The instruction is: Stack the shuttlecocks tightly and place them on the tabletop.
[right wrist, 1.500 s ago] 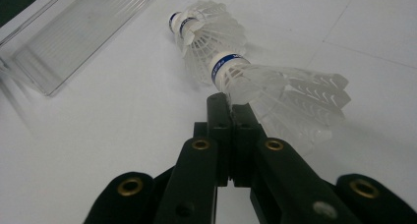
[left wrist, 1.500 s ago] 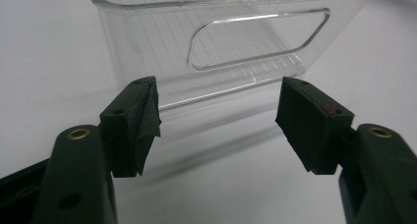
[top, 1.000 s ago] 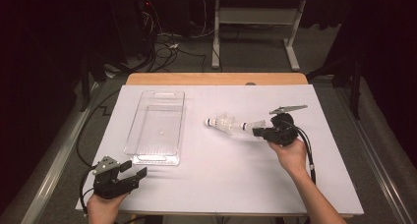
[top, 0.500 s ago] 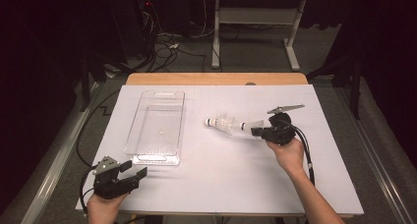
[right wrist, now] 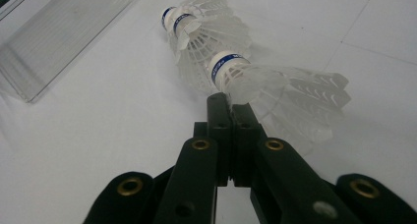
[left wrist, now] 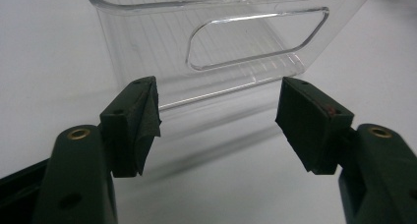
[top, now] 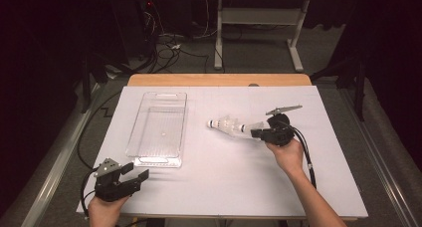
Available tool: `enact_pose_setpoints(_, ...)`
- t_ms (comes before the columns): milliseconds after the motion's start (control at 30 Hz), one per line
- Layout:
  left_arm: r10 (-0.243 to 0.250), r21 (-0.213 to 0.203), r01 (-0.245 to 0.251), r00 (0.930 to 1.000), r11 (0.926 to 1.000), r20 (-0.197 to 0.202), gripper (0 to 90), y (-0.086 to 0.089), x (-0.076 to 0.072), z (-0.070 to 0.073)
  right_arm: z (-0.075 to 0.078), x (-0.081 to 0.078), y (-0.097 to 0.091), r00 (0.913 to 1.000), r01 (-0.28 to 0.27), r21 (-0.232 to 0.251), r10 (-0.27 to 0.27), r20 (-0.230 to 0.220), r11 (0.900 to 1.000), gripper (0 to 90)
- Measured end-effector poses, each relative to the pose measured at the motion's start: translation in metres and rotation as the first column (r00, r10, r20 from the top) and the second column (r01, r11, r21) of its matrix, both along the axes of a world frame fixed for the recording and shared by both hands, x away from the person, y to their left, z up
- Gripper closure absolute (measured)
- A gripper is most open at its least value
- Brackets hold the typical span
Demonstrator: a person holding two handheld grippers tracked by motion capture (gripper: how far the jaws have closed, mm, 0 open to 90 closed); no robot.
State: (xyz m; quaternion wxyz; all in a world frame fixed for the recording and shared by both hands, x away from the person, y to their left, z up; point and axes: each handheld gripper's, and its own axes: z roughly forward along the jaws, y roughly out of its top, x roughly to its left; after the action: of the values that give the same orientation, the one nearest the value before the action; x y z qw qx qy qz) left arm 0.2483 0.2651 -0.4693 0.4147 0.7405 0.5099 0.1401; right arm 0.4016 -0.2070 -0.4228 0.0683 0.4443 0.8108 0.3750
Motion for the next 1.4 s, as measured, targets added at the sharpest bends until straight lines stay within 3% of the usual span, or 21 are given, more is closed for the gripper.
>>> enact_pose_setpoints(1400,-0.003,0.001,0.003,1.0,1.0,-0.001,33.4,0.0,0.001,0.0,-0.005,0.013,0.026,0.9995,-0.033,-0.003,0.033,-0.003,0.9995,90.0)
